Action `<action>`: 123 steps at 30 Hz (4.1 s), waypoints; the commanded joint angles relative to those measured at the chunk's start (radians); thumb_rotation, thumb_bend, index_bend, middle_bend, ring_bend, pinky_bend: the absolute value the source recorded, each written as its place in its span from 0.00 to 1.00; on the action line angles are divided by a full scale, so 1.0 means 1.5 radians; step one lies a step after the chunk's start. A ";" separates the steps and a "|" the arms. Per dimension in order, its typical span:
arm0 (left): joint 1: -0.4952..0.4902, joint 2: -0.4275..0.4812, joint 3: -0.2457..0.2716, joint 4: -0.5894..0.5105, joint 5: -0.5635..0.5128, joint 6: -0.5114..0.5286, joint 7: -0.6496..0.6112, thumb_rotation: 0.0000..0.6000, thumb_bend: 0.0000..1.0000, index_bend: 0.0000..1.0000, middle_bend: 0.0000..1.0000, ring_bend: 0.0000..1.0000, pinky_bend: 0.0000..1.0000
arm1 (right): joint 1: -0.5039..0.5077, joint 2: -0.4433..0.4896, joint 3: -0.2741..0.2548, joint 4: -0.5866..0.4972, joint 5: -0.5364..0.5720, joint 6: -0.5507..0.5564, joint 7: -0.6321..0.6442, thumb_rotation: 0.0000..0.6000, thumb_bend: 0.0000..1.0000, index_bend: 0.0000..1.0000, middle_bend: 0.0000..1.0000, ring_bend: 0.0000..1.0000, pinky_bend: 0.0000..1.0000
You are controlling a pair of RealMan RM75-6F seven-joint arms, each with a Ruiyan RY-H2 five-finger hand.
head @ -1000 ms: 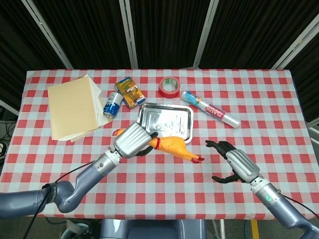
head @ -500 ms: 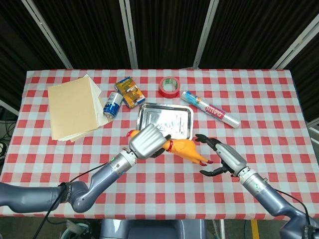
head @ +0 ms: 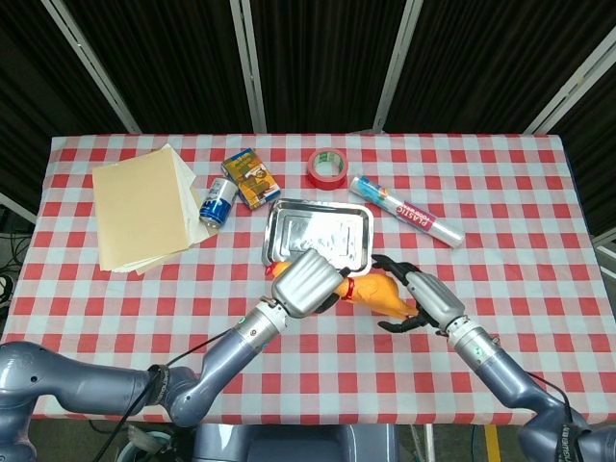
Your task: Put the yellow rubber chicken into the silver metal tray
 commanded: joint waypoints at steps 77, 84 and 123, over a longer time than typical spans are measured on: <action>-0.037 -0.015 0.045 0.010 -0.013 0.068 -0.008 1.00 0.68 0.76 0.80 0.72 0.74 | 0.016 -0.031 0.034 0.044 0.113 -0.040 -0.091 1.00 0.24 0.33 0.32 0.34 0.31; -0.035 -0.016 0.047 0.004 -0.016 0.066 -0.010 1.00 0.68 0.76 0.80 0.72 0.74 | 0.013 -0.040 0.041 0.048 0.121 -0.024 -0.093 1.00 0.26 0.76 0.64 0.69 0.68; -0.035 -0.023 0.043 0.030 -0.006 0.075 -0.017 1.00 0.68 0.76 0.80 0.72 0.74 | 0.008 0.000 0.028 0.054 0.058 -0.061 -0.043 1.00 0.31 0.00 0.16 0.11 0.11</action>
